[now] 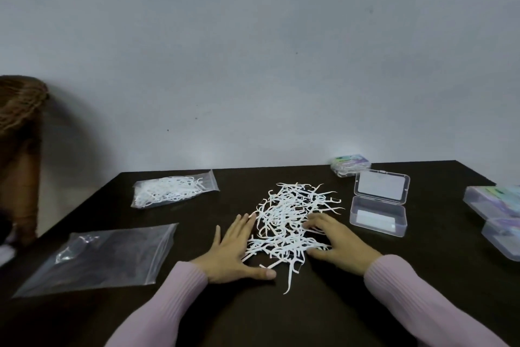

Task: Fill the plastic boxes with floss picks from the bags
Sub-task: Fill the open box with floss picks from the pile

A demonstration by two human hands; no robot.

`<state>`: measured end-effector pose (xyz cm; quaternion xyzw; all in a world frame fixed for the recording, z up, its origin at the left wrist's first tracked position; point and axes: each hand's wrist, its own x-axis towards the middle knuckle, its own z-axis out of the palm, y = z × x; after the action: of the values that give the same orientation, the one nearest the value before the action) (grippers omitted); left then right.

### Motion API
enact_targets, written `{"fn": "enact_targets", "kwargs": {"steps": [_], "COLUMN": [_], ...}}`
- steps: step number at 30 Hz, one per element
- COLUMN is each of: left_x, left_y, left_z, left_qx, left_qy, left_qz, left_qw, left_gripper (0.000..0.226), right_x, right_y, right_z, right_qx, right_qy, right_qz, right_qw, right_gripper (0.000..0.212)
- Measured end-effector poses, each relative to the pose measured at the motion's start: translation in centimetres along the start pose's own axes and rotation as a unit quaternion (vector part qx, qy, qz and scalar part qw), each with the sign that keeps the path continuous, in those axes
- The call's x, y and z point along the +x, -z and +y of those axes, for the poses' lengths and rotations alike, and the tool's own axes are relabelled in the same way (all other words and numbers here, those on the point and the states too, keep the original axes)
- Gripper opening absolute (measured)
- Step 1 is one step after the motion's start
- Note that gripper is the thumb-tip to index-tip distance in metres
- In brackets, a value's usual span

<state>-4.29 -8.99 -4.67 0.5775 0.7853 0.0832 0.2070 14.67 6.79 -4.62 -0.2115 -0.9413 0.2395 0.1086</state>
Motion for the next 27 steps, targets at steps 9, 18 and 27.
{"fn": "enact_targets", "kwargs": {"steps": [9, 18, 27], "left_x": [2.6, 1.0, 1.6], "left_y": [-0.1, 2.3, 1.7], "left_z": [1.5, -1.2, -0.1], "left_qx": [-0.06, -0.082, -0.118], "left_qy": [-0.037, -0.009, -0.047], "left_qz": [0.054, 0.088, 0.148], "left_qw": [0.996, 0.993, 0.981], "left_gripper": [0.104, 0.111, 0.063], "right_x": [1.3, 1.0, 2.3], "right_y": [-0.1, 1.0, 0.4], "right_z": [-0.9, -0.7, -2.0], "right_qx": [-0.029, -0.064, -0.154], "right_qy": [0.023, 0.013, 0.042], "right_qz": [0.048, -0.021, 0.014], "right_qw": [0.998, 0.998, 0.987], "right_gripper": [0.029, 0.069, 0.046]}}
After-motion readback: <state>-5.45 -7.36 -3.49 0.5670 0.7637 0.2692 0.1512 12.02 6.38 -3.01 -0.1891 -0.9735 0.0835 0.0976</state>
